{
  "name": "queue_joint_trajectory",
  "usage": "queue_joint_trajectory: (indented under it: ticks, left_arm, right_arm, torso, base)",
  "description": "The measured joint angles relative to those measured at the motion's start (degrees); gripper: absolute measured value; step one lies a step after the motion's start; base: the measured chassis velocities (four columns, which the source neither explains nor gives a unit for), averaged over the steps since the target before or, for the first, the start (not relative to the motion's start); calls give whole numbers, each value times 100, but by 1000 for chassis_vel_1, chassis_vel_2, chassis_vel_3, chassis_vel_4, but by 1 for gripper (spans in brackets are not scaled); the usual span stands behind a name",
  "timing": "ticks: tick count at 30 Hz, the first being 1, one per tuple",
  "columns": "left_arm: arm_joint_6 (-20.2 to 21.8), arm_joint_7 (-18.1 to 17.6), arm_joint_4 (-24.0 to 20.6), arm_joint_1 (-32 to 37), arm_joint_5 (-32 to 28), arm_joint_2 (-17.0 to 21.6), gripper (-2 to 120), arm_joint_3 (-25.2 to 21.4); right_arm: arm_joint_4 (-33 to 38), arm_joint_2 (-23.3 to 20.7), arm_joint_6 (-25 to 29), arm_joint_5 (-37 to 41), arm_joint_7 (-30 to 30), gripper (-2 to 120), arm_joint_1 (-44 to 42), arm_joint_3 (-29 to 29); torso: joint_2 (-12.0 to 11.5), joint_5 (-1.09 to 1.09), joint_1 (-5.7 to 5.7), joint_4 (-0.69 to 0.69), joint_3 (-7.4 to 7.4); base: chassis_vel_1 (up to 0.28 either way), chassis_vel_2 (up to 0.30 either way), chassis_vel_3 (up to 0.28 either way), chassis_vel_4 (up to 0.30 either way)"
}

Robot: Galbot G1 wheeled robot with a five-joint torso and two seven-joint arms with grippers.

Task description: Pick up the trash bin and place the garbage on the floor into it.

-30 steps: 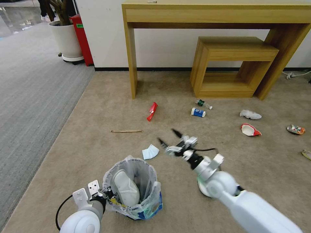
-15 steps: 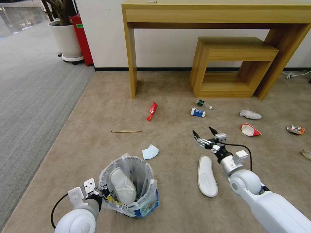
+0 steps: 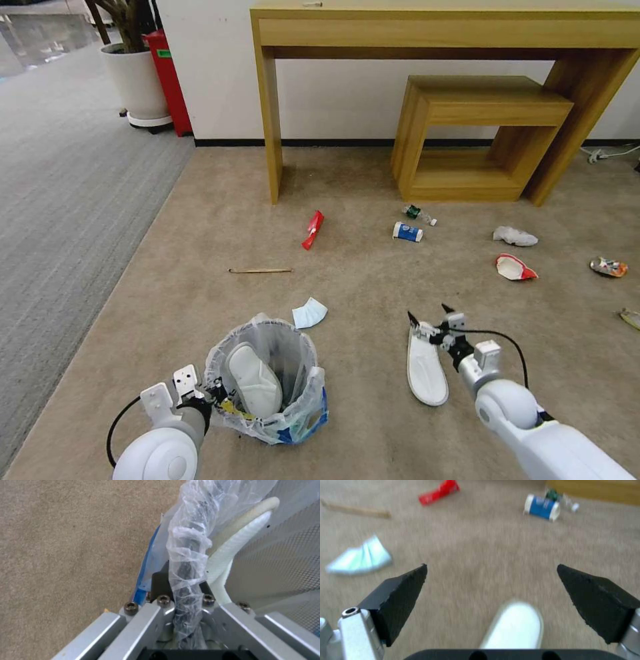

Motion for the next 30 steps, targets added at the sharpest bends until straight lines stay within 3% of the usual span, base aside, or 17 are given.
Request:
queue_joint_trajectory:
  ticks: [15, 23, 30]
  left_arm:
    - [-15, 12, 13, 8, 6, -2, 0, -9]
    - [-23, 12, 13, 22, 9, -1, 0, -21]
    - [-29, 12, 13, 28, 16, -13, 0, -20]
  right_arm:
    - [-591, 180, -199, -392, -9, 95, -115, -257]
    - [-643, 175, -631, -442, -68, 95, -112, -258]
    - [-806, 233, -779, -501, -75, 87, -109, -213]
  torso:
    - [0, 0, 0, 0, 0]
    - [0, -1, 0, 0, 0]
    - [0, 0, 0, 0, 0]
  base:
    - [0, 0, 0, 0]
    - [0, 0, 0, 0]
    - [0, 0, 0, 0]
